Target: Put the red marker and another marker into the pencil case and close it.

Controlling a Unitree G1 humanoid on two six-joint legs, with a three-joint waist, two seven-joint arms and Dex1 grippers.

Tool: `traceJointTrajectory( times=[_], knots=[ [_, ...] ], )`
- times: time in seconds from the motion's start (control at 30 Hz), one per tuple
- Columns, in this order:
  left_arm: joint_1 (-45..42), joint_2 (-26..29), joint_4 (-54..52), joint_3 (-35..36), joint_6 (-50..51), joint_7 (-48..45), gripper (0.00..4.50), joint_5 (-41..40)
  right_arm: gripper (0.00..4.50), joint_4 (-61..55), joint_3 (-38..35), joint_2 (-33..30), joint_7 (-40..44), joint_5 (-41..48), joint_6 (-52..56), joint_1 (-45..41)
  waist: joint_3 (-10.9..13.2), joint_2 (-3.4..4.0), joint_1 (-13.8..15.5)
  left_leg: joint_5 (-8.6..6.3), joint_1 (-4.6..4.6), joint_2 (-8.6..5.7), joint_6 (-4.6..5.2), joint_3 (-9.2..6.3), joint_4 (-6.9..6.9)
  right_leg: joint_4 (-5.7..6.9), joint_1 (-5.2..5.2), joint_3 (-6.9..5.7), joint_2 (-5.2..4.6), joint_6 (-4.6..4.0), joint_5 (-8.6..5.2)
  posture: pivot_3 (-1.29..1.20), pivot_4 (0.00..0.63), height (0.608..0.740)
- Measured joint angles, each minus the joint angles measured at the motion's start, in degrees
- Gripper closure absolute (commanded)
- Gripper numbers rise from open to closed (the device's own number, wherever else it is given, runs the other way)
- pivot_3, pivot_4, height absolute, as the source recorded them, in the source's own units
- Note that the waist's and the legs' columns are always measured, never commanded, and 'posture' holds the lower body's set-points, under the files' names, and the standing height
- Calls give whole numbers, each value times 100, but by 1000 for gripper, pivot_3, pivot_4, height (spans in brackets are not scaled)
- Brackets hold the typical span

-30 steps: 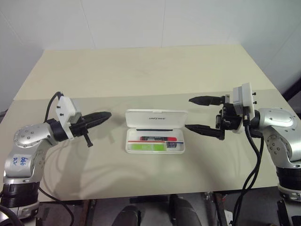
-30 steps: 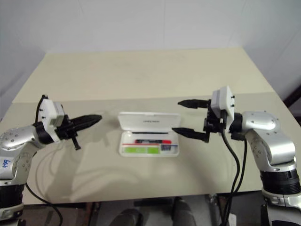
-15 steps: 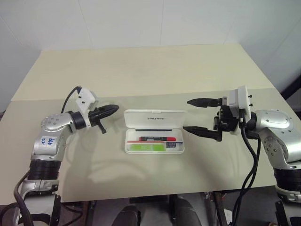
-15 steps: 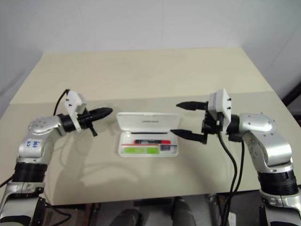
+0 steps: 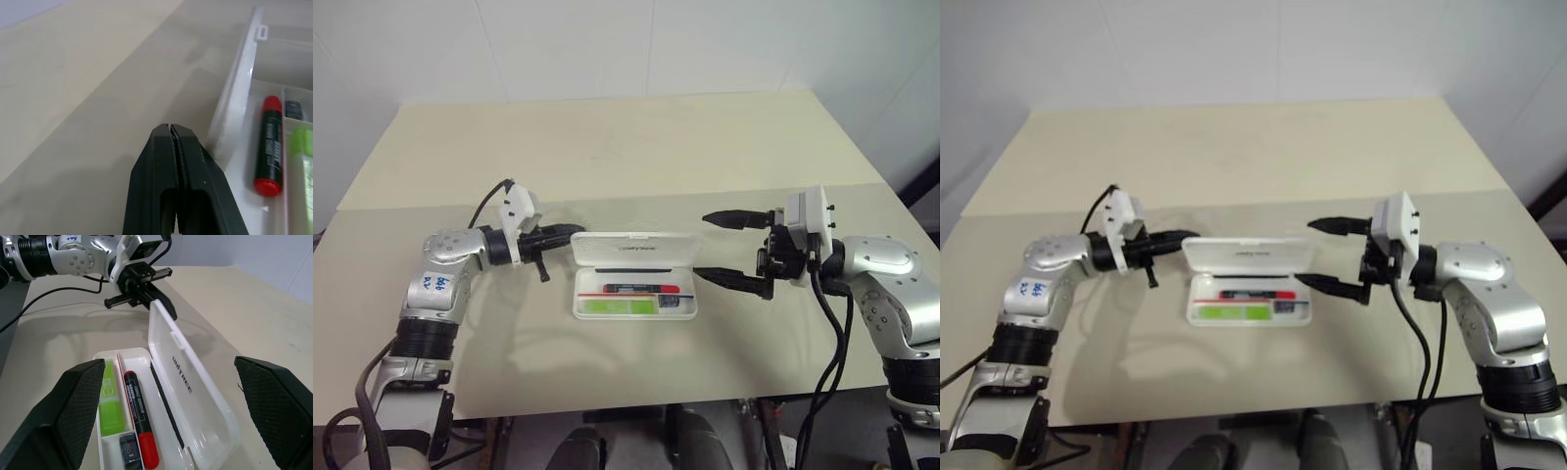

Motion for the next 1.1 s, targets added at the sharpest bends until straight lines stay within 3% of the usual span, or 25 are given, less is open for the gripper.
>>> traceJointTrajectory(
  times=[0.73,1.1],
  knots=[
    [66,112,-694,-1029,-688,-1203,4479,471,0,0,3,75,-99,-85,0,0,0,0,3,-1,-1,0,1,1,0,-1,0,1,0,0,0,0,150,740],
    [-30,-125,-640,-1418,-553,-1155,4479,762,0,0,3,125,-157,-124,0,0,0,0,8,-1,0,-1,2,2,2,-1,2,1,1,0,0,0,150,740]
  ],
)
